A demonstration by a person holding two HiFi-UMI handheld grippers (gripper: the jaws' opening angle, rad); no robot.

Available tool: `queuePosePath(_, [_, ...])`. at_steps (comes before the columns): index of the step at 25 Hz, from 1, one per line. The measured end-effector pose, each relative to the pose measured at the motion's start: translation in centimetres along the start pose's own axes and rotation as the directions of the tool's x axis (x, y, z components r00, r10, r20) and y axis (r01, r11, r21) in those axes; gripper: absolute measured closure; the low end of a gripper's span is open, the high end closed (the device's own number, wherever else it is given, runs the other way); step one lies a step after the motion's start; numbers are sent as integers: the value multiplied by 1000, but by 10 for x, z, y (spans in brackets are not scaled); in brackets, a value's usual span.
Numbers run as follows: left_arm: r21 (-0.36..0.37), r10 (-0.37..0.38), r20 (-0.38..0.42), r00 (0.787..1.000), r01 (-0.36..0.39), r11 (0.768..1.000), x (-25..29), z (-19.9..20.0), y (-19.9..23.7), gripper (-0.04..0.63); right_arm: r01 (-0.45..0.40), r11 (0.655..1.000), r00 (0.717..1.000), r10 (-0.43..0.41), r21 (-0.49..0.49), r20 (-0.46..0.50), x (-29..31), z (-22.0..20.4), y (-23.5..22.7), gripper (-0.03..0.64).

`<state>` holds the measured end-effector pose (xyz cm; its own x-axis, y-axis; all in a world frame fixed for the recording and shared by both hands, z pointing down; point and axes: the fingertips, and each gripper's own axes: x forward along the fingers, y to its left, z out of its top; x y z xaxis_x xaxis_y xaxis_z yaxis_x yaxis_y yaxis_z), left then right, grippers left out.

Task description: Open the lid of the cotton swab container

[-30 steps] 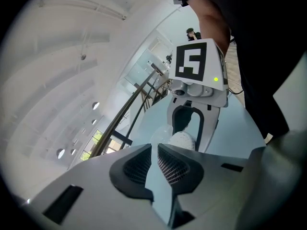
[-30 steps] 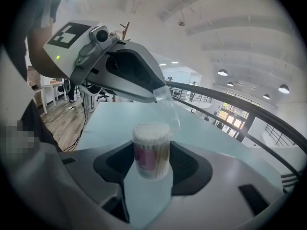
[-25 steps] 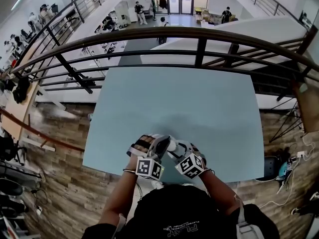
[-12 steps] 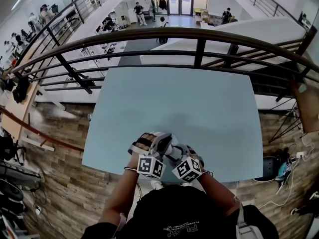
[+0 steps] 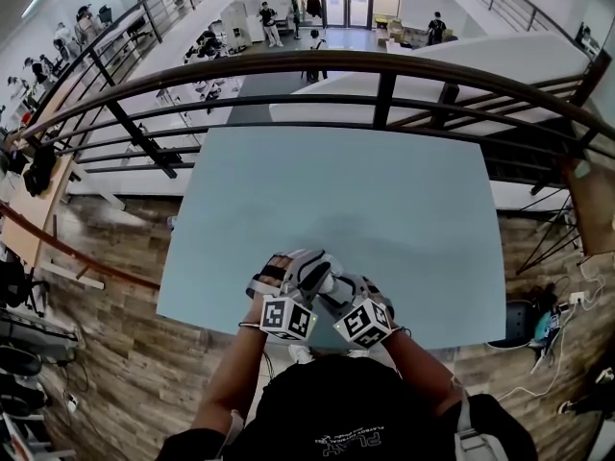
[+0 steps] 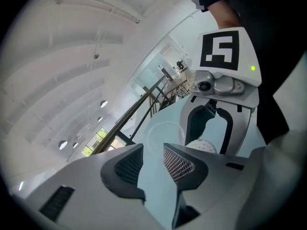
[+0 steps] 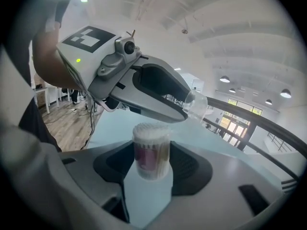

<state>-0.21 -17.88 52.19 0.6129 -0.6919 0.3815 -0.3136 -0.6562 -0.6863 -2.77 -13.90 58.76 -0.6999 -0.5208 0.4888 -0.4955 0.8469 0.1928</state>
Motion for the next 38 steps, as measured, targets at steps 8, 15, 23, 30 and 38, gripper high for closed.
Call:
queuePosePath(8, [-158,25,38,999,-18,987,-5,-7,10,453,-11,1000,1000,10,18,25,0,6,-3,379])
queuePosePath(15, [-432,45,125,991,14,902,-16,-19,26,380,-6,1000,999,5,21,51,-1,13,-5,379])
queuePosePath(23, [-653,163,127,979,-41,756,-30,-40,39,382,81,996,993,-84,44,78,-8,19,-29,379])
queuePosePath(30, [-681,189,88,978,-79,728,-39,-51,36,445,201,974,969,-214,106,126,-18,31,-52,379])
queuePosePath(38, [-736,230,57,971,-115,667,-44,-53,32,583,262,941,943,-297,215,151,-31,35,-69,379])
